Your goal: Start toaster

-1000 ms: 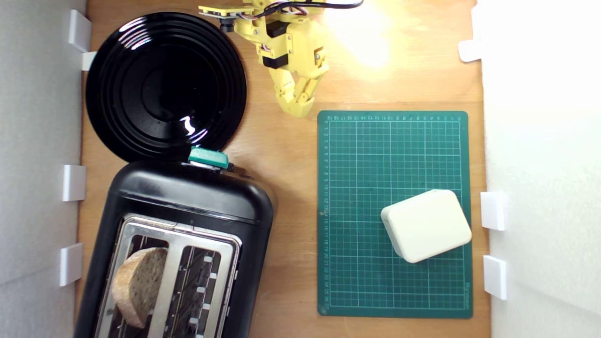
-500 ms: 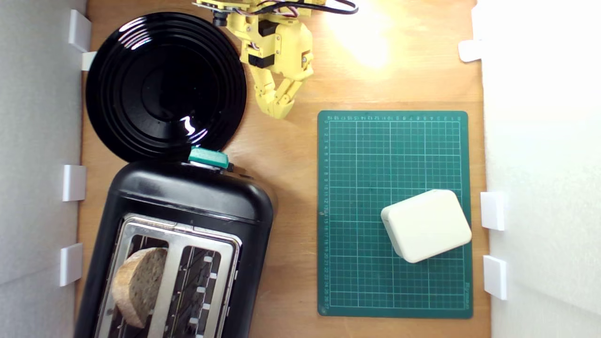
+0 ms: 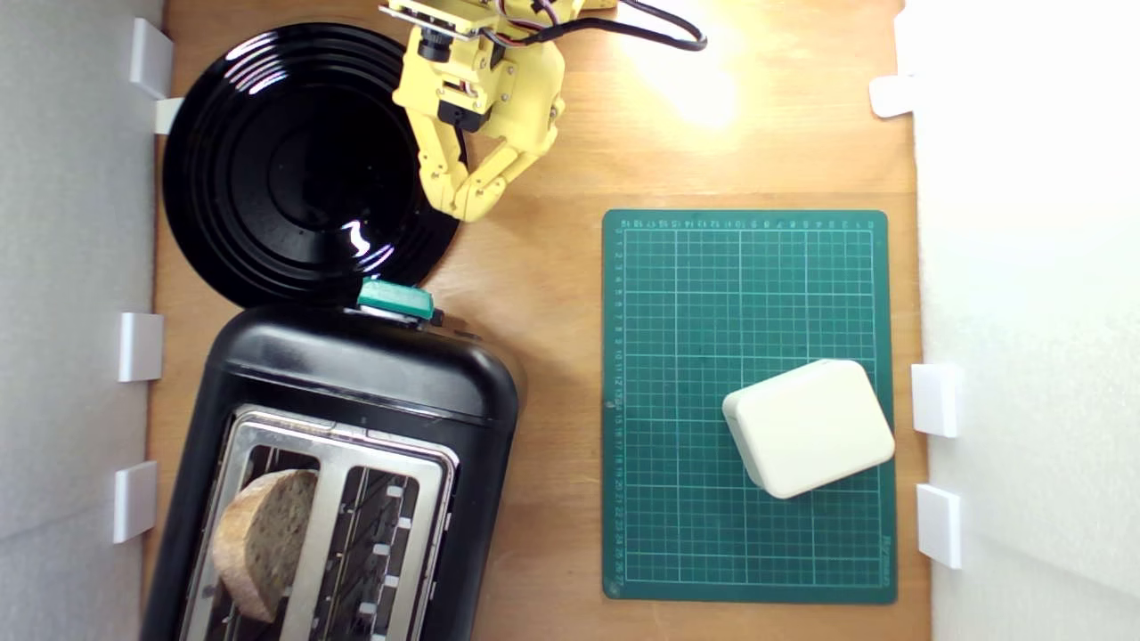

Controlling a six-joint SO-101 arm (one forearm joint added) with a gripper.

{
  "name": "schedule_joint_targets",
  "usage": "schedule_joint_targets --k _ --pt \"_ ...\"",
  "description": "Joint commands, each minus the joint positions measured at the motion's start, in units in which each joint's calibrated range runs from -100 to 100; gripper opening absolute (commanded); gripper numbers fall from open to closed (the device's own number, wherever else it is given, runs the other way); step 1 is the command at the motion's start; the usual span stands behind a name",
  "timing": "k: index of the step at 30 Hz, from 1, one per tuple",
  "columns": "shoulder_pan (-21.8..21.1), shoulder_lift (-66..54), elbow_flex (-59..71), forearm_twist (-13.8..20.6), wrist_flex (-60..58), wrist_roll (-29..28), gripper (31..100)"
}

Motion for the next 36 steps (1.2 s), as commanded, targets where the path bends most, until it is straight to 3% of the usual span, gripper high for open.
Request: schedule_joint_targets --k 1,7,12,17,20,24,29,34,36 --pt "0.59 5.70 -9.11 5.71 0.10 0.32 31.4" --pt "0.03 10.45 -13.20 11.72 0.10 0.58 31.5" --pt "0.67 10.53 -18.20 5.62 0.19 6.24 31.4" --pt "2.18 11.20 -22.29 4.59 -0.07 8.08 31.4" --pt "3.76 11.20 -24.93 -1.42 0.19 10.49 31.4" --pt "8.92 11.03 -26.56 -12.11 -0.07 12.90 31.4" --pt "11.22 12.03 -30.56 -17.93 -0.07 12.69 31.4" --pt "10.35 14.95 -32.92 -12.11 -0.16 7.71 31.4" --pt "10.27 15.70 -34.83 -11.55 -0.07 7.08 31.4"
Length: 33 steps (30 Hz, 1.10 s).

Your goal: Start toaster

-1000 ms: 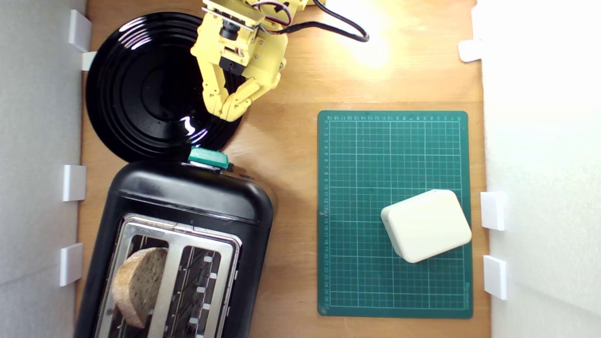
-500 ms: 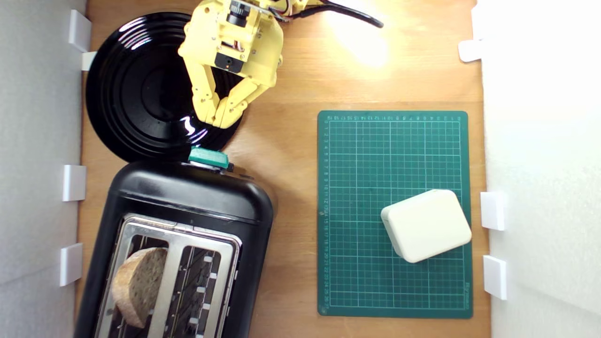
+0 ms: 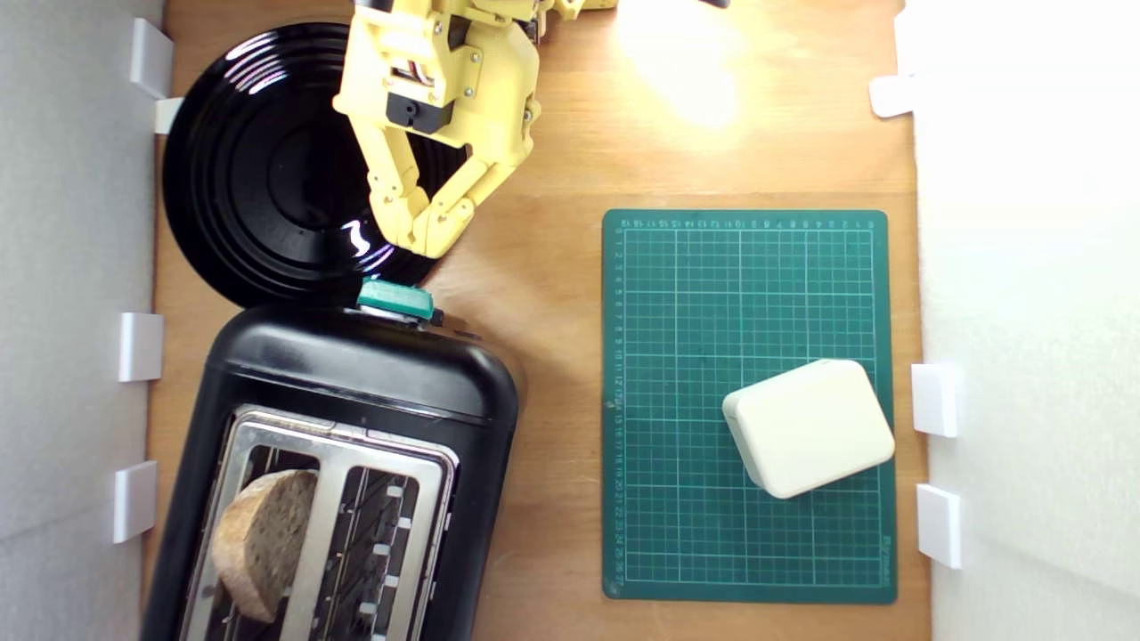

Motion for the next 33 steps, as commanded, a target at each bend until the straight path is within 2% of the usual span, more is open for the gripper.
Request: schedule_joint_targets --k 1,11,22,33 --pt "-0.03 0.27 -6.37 1.94 -0.07 -1.38 31.4" --pt "-0.03 4.19 -8.37 2.60 -0.41 -1.69 31.4" --pt "0.05 10.85 -17.55 2.69 -0.50 -1.90 31.4" --pt "0.05 12.26 -17.00 2.69 -2.90 -2.74 31.5"
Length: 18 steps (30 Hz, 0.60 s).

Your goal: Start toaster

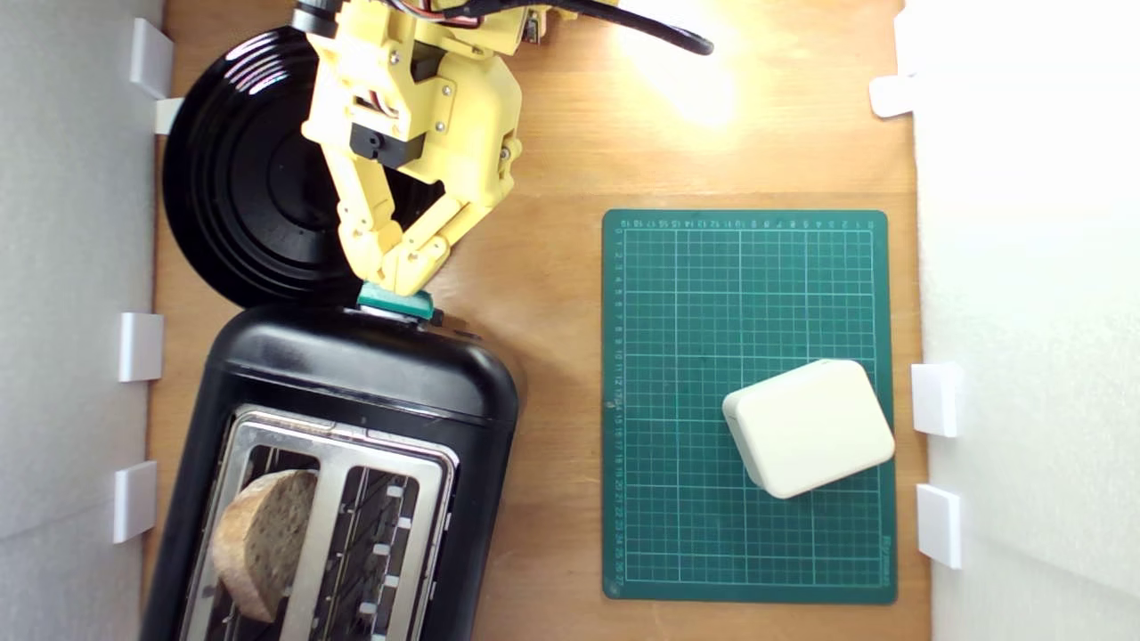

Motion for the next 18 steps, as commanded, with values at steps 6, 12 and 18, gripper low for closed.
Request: schedule_joint_targets --k 6,12,18 --pt "-0.04 2.92 -3.01 1.14 -2.39 -0.10 31.5" --pt "-0.04 5.75 -3.01 2.36 -2.39 -0.36 31.5" --pt "-0.12 8.75 -3.10 2.36 -2.47 -0.10 31.5"
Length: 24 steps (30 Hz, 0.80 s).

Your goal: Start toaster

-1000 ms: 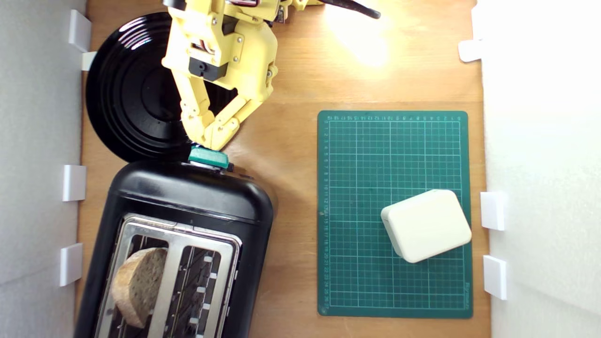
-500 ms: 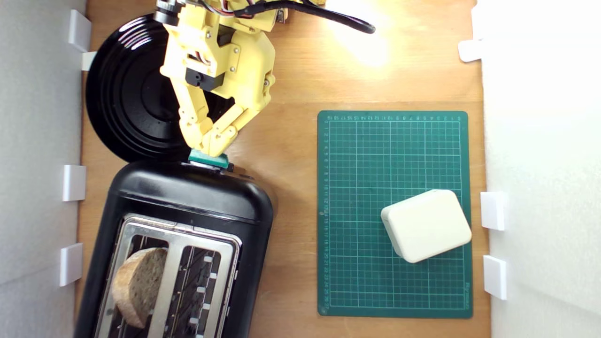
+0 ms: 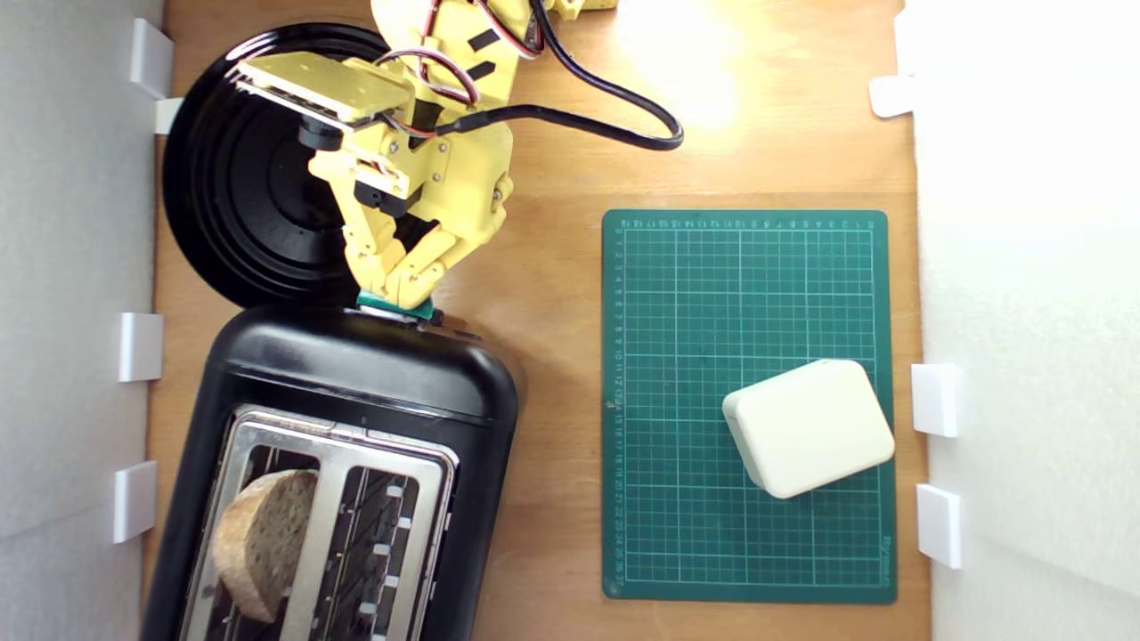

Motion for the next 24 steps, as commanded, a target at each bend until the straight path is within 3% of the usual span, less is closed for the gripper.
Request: schedule_joint_targets --k 1,10,17,24 --pt "-0.12 1.08 -3.01 0.53 -2.30 0.17 31.5" --pt "-0.12 4.49 -1.92 0.62 -4.62 0.43 31.5" --pt "-0.12 5.08 3.81 0.62 -4.96 4.10 31.5" --pt "0.12 4.83 14.71 0.62 -15.15 6.30 31.4"
